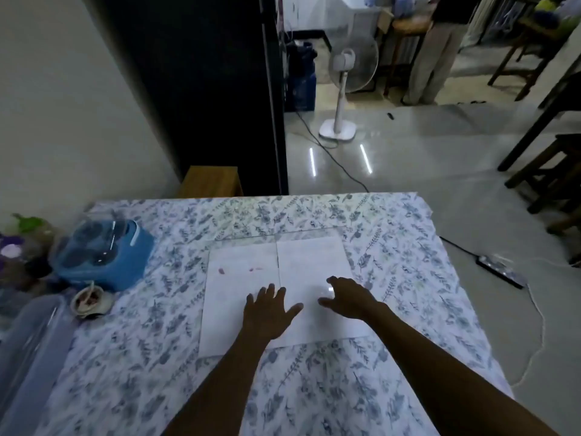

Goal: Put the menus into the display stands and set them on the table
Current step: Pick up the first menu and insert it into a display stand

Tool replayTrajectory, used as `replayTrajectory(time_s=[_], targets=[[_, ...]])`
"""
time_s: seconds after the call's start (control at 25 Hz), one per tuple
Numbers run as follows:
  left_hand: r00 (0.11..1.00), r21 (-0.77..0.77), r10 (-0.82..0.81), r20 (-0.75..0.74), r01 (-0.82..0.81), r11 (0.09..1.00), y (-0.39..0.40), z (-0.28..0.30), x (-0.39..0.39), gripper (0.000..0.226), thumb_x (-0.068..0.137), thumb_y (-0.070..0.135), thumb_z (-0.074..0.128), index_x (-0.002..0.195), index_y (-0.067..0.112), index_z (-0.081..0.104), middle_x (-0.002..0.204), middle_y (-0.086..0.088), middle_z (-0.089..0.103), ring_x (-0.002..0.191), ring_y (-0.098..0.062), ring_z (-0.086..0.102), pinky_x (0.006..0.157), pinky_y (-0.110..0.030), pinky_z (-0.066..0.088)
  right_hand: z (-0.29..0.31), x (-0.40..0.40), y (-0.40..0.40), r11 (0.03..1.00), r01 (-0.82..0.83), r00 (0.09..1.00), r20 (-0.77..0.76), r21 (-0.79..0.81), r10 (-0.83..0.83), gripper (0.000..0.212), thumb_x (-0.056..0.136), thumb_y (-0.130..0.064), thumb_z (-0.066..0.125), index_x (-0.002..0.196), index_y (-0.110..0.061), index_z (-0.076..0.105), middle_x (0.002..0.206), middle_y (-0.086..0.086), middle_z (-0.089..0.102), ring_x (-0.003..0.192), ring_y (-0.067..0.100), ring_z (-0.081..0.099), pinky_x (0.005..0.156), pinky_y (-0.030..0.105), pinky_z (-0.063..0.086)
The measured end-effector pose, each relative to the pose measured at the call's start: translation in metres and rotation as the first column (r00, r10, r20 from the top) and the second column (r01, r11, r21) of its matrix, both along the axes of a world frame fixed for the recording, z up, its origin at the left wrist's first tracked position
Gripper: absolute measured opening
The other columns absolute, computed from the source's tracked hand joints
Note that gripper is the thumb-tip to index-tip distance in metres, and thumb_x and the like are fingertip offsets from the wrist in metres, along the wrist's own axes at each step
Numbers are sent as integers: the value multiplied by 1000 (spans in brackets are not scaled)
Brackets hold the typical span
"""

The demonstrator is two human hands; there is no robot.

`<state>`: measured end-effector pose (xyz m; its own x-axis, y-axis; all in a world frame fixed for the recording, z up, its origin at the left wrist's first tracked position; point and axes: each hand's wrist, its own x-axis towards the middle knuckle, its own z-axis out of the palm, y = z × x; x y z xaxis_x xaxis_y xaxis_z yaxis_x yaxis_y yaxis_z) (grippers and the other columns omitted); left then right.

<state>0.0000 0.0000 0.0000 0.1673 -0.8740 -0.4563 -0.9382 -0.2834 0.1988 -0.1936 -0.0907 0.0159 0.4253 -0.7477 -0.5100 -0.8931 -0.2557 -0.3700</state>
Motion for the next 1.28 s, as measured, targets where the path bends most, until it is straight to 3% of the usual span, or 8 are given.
replayTrajectory(time_s=[0.2, 0.4, 0.68, 0.8, 0.92, 1.0, 1.12, 1.28], targets=[[999, 17, -2, 39, 1, 1000, -1, -37, -13, 90, 89, 75, 39, 159, 23, 16, 169, -10, 3, 155, -26, 6, 123, -51, 9, -32, -21, -3, 990, 141, 990, -27, -10, -141, 64, 92, -44, 56, 141, -9, 36, 138, 19, 49, 123, 35, 53, 99, 43, 47], [995, 29, -93, 37, 92, 995, 9, -58, -24, 126, 70, 72, 70, 160, 23, -4, 166, -12, -21, 155, -26, -14, 124, -52, 3, -56, -39, 10, 895, 442, 895, -43, -53, -444, 73, 93, -31, 53, 147, 1, 15, 124, 29, 51, 108, 44, 59, 92, 44, 48], [991, -25, -111, 80, 113, 993, 19, -67, -23, 125, 70, 80, 60, 160, 20, -3, 165, -14, -19, 155, -28, -9, 122, -51, 5, -69, -49, 11, 744, 657, 736, 110, 124, -668, 38, 89, -32, 58, 115, -6, 46, 113, 21, 62, 100, 36, 59, 85, 40, 47], [989, -139, -107, 99, 121, 983, 27, -71, -21, 119, 71, 84, 50, 160, 17, 8, 165, -16, -9, 155, -34, 6, 120, -55, 16, -65, -53, 20, 703, 671, 681, 179, 235, -710, 30, 92, -32, 54, 115, -12, 56, 116, 14, 64, 103, 31, 58, 93, 42, 50], [977, -106, -171, 129, 185, 977, 40, -66, -22, 107, 82, 74, 51, 160, 20, 3, 165, -15, -13, 155, -34, 3, 121, -53, 13, -59, -54, 42, 690, 684, 627, 294, 236, -722, 32, 93, -30, 55, 123, -19, 53, 124, 8, 63, 102, 26, 57, 89, 33, 45], [970, -147, -193, 148, 214, 966, 56, -60, -22, 96, 86, 69, 53, 160, 22, 12, 166, -15, -4, 153, -35, 17, 118, -54, 23, -56, -53, 58, 708, 675, 619, 363, 207, -696, 38, 94, -25, 55, 131, -23, 49, 133, 6, 60, 109, 28, 58, 87, 31, 40], [960, -216, -243, 142, 269, 939, 85, -54, -13, 79, 80, 67, 60, 144, 22, 54, 154, -17, 44, 128, -36, 59, 94, -53, 53, -47, -50, 83, 743, 653, 641, 417, 145, -645, 42, 93, -19, 54, 133, -27, 48, 134, 4, 59, 112, 30, 59, 94, 36, 43], [931, -331, -318, 182, 362, 871, 113, -31, -1, 69, 86, 69, 37, 126, 24, 70, 135, -13, 65, 118, -30, 67, 92, -50, 56, -31, -57, 119, 698, 686, 541, 499, 205, -677, 32, 89, -16, 54, 106, -41, 64, 92, 5, 71, 79, 26, 62, 77, 40, 52]])
